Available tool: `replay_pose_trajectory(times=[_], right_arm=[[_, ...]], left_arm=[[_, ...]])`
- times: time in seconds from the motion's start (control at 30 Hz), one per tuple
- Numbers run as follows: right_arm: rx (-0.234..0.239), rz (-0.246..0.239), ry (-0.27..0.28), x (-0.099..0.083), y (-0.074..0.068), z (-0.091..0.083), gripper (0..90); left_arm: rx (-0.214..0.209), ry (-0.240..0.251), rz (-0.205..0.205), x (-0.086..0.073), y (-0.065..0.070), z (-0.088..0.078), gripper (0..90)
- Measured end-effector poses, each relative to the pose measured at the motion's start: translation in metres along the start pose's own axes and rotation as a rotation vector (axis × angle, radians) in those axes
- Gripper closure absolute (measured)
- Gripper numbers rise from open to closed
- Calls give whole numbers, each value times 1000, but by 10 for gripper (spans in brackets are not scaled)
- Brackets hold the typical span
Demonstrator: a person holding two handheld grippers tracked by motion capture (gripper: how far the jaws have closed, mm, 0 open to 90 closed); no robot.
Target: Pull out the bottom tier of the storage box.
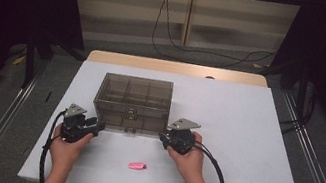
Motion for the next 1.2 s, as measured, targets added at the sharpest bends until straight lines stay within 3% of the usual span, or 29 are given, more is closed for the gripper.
replay_pose_trajectory(times=[0.3, 0.43, 1.2], right_arm=[[12, 2, 6, 0, -1, -3, 731], [14, -16, 9, 2, -3, -4, 731], [41, -9, 11, -2, -5, -12, 752]], left_arm=[[10, -14, -12, -1, 1, -2, 595], [11, -23, -1, -1, 0, -4, 606], [6, -42, 4, -3, 3, -11, 631]])
Point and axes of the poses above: each handheld gripper's, and its own axes: z roughly forward along the jaws, x roughly out of its top, y roughly to its right, the point moved 3 cm from there along z, roughly forward along the jaws, and after that the axes turned 11 degrees about y, right-handed, at the moved point
